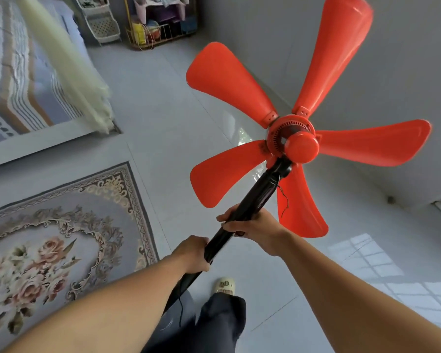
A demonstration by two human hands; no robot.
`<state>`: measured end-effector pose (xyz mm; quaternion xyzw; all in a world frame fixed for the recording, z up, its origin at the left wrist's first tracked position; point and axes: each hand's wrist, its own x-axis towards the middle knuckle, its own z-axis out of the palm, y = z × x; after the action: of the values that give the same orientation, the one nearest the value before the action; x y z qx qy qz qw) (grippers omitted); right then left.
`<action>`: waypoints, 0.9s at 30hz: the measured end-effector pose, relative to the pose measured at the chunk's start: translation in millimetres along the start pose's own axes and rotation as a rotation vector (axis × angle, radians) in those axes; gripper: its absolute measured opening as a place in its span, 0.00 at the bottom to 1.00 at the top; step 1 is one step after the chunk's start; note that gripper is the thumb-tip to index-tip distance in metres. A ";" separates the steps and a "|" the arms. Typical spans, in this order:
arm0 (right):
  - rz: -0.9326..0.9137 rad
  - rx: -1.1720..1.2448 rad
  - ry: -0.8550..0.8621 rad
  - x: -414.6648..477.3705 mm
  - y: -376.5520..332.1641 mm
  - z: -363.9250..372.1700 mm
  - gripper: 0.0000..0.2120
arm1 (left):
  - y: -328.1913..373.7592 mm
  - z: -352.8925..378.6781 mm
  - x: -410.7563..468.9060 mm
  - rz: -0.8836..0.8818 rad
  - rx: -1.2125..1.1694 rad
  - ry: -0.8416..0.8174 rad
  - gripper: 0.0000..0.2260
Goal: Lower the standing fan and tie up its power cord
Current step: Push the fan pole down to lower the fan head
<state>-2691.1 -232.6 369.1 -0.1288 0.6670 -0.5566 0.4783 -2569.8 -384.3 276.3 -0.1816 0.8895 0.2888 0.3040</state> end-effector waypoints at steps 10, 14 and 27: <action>0.012 0.024 -0.013 128.7 -90.6 -139.5 0.10 | 80.1 -117.7 156.2 -0.024 -0.014 -0.004 0.10; 0.007 0.016 -0.023 177.7 -118.4 -202.8 0.09 | 116.3 -156.5 220.5 -0.044 -0.020 0.006 0.08; 0.003 0.007 -0.034 318.3 -230.1 -405.8 0.12 | 245.8 -283.3 412.2 -0.056 -0.046 0.054 0.13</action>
<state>-3253.3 -285.3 379.6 -0.1355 0.6572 -0.5559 0.4907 -3124.7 -433.3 292.9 -0.2212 0.8851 0.2953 0.2837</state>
